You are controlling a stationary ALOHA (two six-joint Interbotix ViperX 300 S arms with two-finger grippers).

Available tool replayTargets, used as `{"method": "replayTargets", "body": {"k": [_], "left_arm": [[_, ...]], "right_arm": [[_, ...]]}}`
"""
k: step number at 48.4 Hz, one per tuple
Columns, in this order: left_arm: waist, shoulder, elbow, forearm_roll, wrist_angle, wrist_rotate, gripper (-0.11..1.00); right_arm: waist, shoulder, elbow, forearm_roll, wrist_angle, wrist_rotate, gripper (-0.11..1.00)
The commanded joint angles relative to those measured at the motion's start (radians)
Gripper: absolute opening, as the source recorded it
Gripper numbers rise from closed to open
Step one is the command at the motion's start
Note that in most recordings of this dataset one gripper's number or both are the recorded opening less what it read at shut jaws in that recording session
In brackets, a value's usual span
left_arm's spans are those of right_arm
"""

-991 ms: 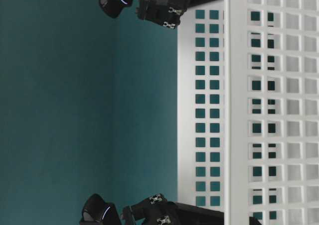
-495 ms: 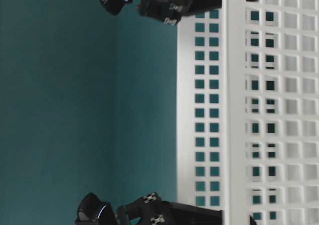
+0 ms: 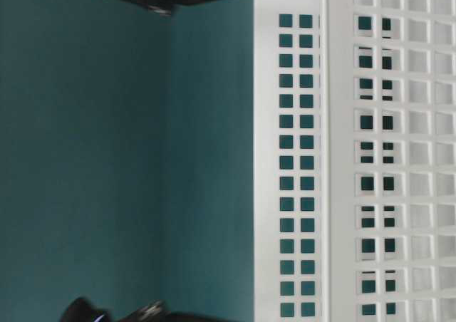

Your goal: Lift the white basket with both hands.

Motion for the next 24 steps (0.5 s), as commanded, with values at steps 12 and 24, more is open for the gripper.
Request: {"method": "replayTargets", "body": {"k": [12,24], "left_arm": [[0.005,-0.265,-0.015,0.002,0.031,0.003,0.79],[0.005,-0.471,0.04,0.003,-0.101,0.077,0.79]], "right_arm": [[-0.025,-0.278,-0.02,-0.052,0.005,-0.067,0.96],[-0.008,-0.486,0.057,-0.084,-0.175,-0.327,0.96]]}}
